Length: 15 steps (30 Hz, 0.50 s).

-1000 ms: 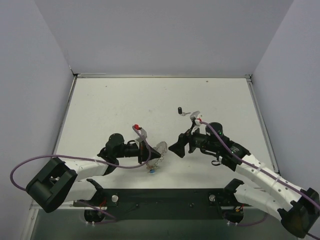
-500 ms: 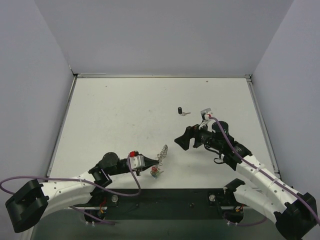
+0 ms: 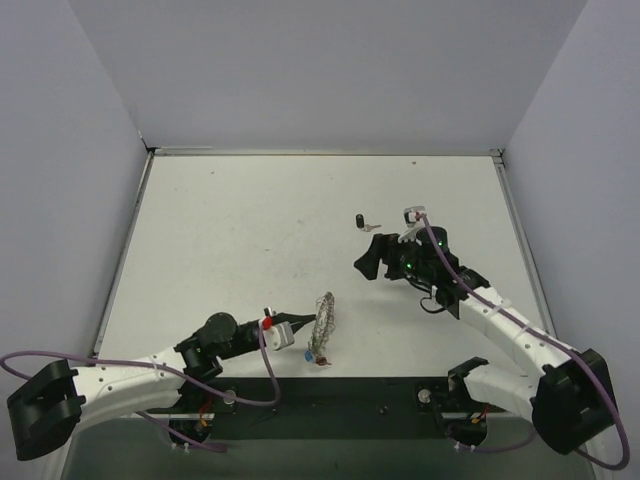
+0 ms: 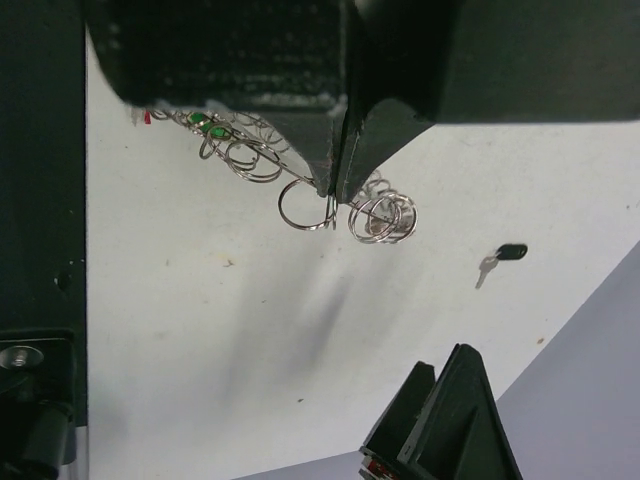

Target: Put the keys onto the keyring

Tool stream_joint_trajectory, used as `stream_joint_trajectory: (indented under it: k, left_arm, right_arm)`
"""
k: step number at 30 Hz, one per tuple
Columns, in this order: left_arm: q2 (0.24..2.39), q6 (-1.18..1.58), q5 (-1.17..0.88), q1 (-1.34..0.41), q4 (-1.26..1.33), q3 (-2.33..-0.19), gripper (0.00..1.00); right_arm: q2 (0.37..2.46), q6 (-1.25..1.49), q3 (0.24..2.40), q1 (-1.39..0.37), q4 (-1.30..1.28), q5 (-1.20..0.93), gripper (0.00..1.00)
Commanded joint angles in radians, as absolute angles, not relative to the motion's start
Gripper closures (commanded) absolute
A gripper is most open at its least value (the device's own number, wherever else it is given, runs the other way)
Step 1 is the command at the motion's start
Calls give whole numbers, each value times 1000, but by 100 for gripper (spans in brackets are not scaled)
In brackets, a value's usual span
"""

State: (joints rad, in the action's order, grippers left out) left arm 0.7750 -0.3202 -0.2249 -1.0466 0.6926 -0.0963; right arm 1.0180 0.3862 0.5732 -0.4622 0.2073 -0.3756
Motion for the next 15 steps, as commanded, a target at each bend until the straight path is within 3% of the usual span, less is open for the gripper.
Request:
stream_joint_trajectory:
  k: [1, 10, 15]
  left_arm:
    - [805, -261, -80, -1051, 672, -138, 100]
    - [841, -187, 76, -1028, 588, -195, 100]
    - [844, -138, 149, -1002, 506, -247, 100]
  right_arm:
    - [1179, 403, 739, -442, 166, -229, 12]
    - [1521, 347, 1021, -434, 40, -40, 16]
    - [1713, 209, 1224, -439, -89, -8, 32]
